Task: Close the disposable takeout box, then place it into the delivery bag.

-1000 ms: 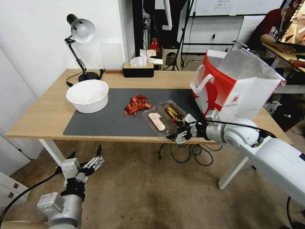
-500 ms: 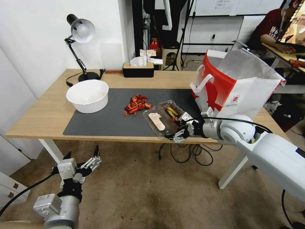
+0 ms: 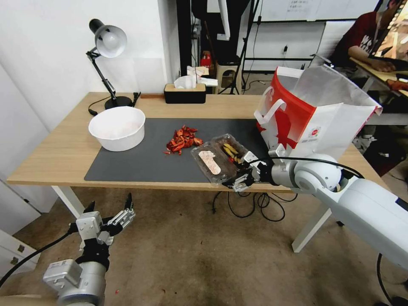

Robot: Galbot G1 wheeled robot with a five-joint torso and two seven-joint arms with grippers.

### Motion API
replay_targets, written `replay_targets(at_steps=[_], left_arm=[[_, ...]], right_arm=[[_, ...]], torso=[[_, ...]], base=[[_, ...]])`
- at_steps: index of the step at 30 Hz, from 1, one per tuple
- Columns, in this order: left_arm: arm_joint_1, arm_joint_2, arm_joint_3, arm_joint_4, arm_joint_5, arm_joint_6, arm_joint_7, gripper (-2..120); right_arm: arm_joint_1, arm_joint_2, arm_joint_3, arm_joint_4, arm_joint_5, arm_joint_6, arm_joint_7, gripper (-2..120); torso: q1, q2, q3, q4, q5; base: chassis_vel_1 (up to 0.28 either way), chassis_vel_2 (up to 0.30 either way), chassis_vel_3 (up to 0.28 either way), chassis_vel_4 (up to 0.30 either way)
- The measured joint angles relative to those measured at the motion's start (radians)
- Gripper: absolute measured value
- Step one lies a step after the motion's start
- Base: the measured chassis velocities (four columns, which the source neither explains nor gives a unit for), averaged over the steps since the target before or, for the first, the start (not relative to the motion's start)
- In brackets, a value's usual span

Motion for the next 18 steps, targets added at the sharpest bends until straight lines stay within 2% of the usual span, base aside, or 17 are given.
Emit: replay_targets(at_steps=[18], left_arm=[[-0.001, 0.000, -0.011, -0.004, -0.004, -0.006, -0.007, 100]], right_arm=[[0.057, 0.026, -0.068, -0.025, 0.033, 0.002, 0.037, 100]], torso=[[0.000, 0.000, 0.000, -0.0001, -0.0001]], base=[[0.000, 0.000, 0.000, 0.000]])
